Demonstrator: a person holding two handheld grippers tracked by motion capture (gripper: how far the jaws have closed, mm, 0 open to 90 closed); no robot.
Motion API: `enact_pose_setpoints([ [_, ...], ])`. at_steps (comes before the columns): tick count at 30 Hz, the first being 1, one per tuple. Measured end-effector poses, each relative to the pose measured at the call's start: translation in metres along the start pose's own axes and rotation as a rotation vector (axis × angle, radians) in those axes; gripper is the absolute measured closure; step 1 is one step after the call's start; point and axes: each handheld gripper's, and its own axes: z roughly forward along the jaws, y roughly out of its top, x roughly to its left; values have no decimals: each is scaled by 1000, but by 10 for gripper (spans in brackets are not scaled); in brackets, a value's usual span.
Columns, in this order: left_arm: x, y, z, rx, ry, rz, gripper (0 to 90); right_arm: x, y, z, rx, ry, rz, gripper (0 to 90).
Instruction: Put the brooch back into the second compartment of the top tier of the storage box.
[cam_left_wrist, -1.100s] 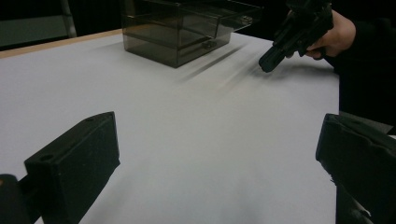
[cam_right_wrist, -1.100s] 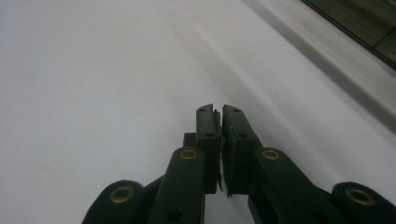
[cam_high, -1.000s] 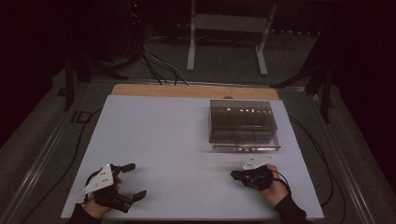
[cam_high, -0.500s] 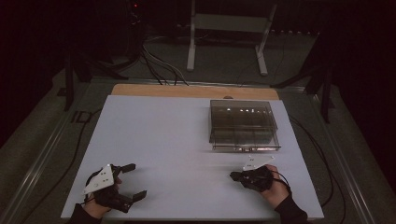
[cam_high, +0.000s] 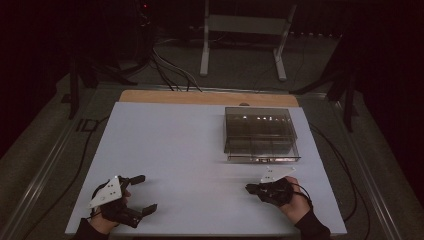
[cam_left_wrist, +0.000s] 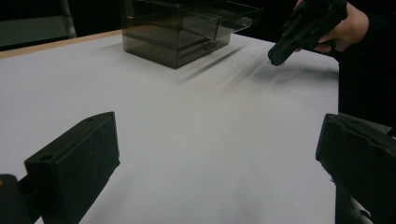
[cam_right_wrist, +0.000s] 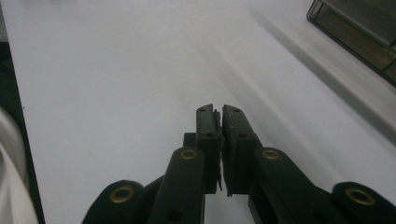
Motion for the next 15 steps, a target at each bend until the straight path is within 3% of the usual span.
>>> enact_pose_setpoints([
  [15,0,0,0,4,1,-3,6,-1,11,-17,-32,-28,20,862],
])
